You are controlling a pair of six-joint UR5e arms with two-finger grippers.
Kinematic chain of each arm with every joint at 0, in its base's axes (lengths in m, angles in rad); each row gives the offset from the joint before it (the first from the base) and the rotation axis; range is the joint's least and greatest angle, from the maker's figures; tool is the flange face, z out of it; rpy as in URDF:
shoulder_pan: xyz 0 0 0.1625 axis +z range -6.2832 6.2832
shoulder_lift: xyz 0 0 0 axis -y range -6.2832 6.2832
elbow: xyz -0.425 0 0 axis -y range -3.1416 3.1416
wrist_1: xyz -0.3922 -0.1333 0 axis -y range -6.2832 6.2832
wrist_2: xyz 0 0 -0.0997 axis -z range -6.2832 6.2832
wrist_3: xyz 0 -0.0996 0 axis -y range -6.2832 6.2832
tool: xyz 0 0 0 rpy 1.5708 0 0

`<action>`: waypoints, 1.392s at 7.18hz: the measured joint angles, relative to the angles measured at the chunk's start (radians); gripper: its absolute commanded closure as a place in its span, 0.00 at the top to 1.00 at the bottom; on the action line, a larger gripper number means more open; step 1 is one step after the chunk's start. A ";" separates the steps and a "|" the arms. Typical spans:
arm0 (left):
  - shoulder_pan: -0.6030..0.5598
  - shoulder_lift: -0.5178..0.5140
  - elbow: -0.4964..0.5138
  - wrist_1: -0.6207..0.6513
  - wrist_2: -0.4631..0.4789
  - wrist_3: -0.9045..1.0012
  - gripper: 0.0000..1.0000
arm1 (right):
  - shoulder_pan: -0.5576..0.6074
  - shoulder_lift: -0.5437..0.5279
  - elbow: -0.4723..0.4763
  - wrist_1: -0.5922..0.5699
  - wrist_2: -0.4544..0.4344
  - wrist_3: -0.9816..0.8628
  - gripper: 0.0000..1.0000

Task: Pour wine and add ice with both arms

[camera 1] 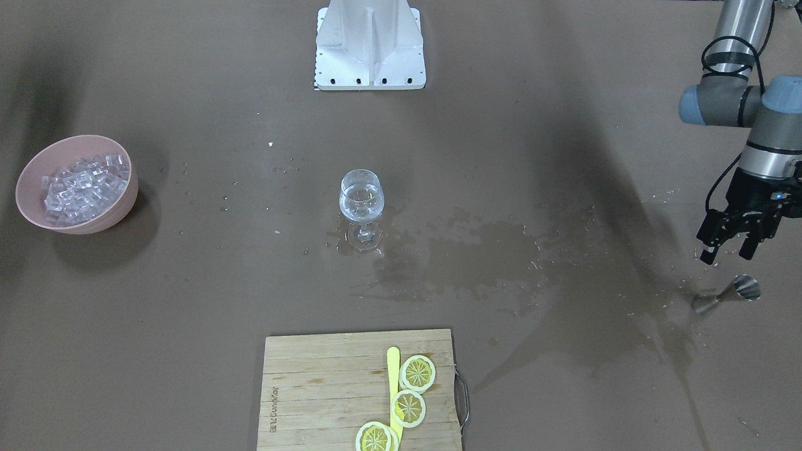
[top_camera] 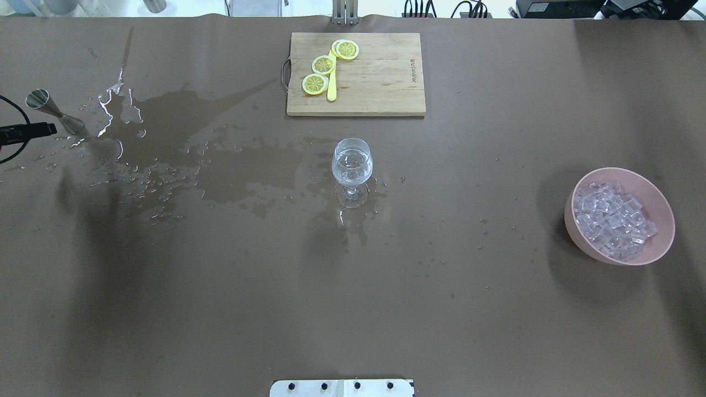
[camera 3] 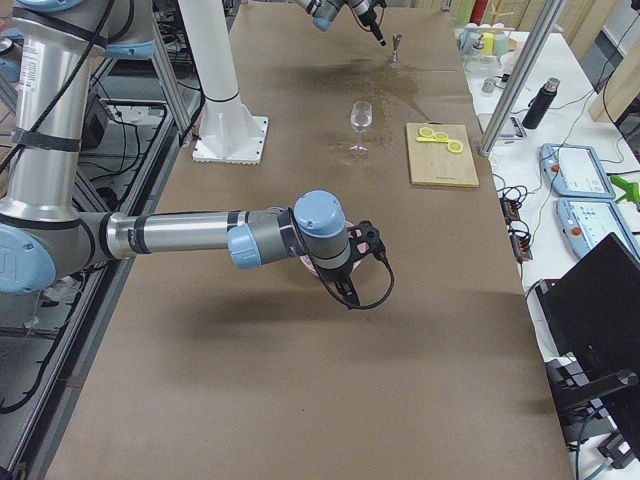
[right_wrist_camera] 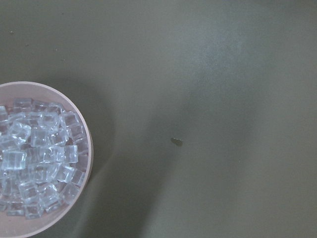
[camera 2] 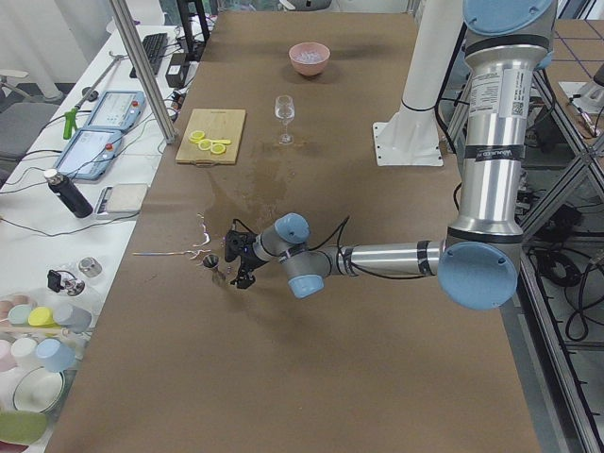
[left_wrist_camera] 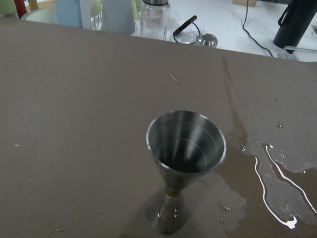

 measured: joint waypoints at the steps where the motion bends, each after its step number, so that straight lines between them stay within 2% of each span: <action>1: -0.072 -0.004 -0.039 0.087 -0.132 0.064 0.99 | -0.001 0.003 0.003 0.001 0.004 0.039 1.00; 3: -0.178 -0.006 -0.160 0.292 -0.346 0.150 0.99 | -0.030 0.004 0.019 0.000 0.031 0.148 1.00; 5: -0.243 0.002 -0.264 0.439 -0.513 0.193 0.99 | -0.115 0.004 0.048 0.000 0.048 0.277 1.00; 6: -0.268 0.015 -0.285 0.497 -0.567 0.273 0.99 | -0.164 0.005 0.064 0.000 0.044 0.321 1.00; 8: -0.333 0.048 -0.297 0.642 -0.598 0.561 0.99 | -0.286 0.014 0.081 0.000 0.009 0.390 1.00; 10: -0.376 0.053 -0.305 0.745 -0.547 0.708 0.99 | -0.434 0.067 0.077 0.000 -0.057 0.552 0.99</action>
